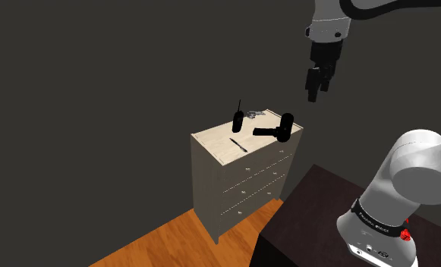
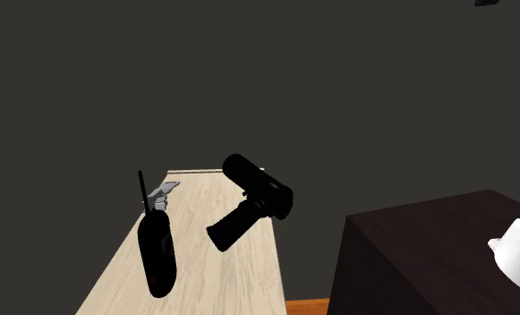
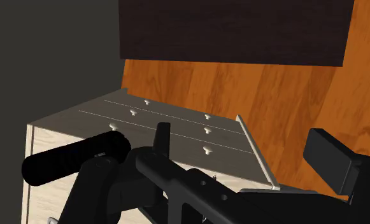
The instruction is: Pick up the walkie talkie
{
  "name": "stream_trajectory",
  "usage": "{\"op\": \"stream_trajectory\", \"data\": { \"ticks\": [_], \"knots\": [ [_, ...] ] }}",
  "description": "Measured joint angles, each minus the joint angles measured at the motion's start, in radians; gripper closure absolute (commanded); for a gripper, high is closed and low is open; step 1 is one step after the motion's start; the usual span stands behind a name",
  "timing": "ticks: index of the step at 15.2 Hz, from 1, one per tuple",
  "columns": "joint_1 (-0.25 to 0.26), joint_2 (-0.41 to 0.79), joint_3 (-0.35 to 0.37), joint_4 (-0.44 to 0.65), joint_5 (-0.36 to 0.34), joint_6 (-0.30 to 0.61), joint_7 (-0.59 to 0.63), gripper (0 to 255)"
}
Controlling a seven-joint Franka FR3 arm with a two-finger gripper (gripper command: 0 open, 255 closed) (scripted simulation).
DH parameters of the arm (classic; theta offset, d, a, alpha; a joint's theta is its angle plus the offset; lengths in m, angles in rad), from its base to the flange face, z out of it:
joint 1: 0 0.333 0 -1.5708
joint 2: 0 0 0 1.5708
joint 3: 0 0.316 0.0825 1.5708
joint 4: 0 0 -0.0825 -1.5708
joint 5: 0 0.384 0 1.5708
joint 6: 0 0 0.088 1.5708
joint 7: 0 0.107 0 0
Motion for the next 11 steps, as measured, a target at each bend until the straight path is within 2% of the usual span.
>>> {"op": "stream_trajectory", "data": {
  "ticks": [2, 5, 11],
  "knots": [
    [-0.004, 0.013, 0.003, 0.000, 0.006, 0.014, 0.017, 0],
    [-0.025, 0.088, 0.019, 0.008, 0.041, 0.083, 0.112, 0],
    [-0.072, 0.294, 0.041, 0.061, 0.101, 0.255, 0.315, 0]
  ]
}}
